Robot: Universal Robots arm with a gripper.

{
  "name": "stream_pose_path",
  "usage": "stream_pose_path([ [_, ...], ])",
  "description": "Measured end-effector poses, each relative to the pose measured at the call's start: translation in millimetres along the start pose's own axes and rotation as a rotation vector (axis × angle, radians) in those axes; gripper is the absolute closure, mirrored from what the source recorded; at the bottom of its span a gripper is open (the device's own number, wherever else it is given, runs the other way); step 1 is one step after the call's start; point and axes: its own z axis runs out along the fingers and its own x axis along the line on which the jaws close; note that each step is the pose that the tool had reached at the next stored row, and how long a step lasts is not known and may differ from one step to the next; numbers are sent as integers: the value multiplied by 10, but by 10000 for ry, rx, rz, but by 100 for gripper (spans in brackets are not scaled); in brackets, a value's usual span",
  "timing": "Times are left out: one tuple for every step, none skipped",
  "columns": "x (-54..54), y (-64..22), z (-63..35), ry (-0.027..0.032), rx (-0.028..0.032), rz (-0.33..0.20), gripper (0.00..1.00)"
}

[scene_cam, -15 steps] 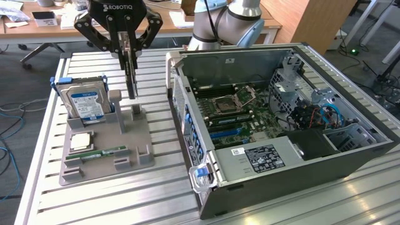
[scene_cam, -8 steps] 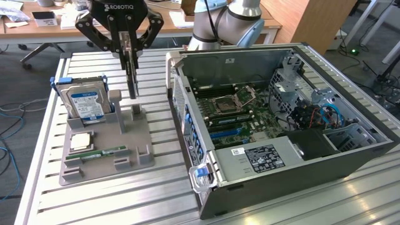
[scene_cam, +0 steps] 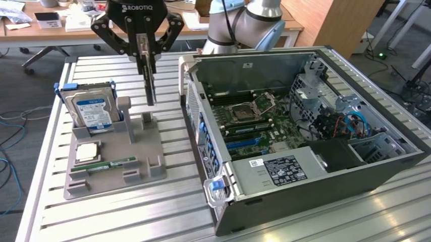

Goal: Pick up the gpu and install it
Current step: 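Pick up the gpu and move the gpu toward the slot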

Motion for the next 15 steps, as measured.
stream_pose_path([
  [-24,0,0,1,1,0,74],
  [-47,1,1,0,0,-1,74],
  [-70,1,2,0,0,-1,74],
  [-93,1,2,0,1,0,74],
  [-117,1,3,0,0,-1,74],
  [-143,2,3,1,0,-1,74],
  [-167,2,3,1,1,-2,74],
  [-193,2,4,1,1,-2,74],
  [-219,2,4,1,1,-3,74],
  [-245,3,5,1,1,-3,74],
  [-271,4,6,1,1,-2,74],
  [-299,4,7,0,0,-3,74],
  [-324,4,7,1,1,-3,74],
  [-349,4,8,0,0,-3,74],
  [-374,5,8,1,1,-5,74],
])
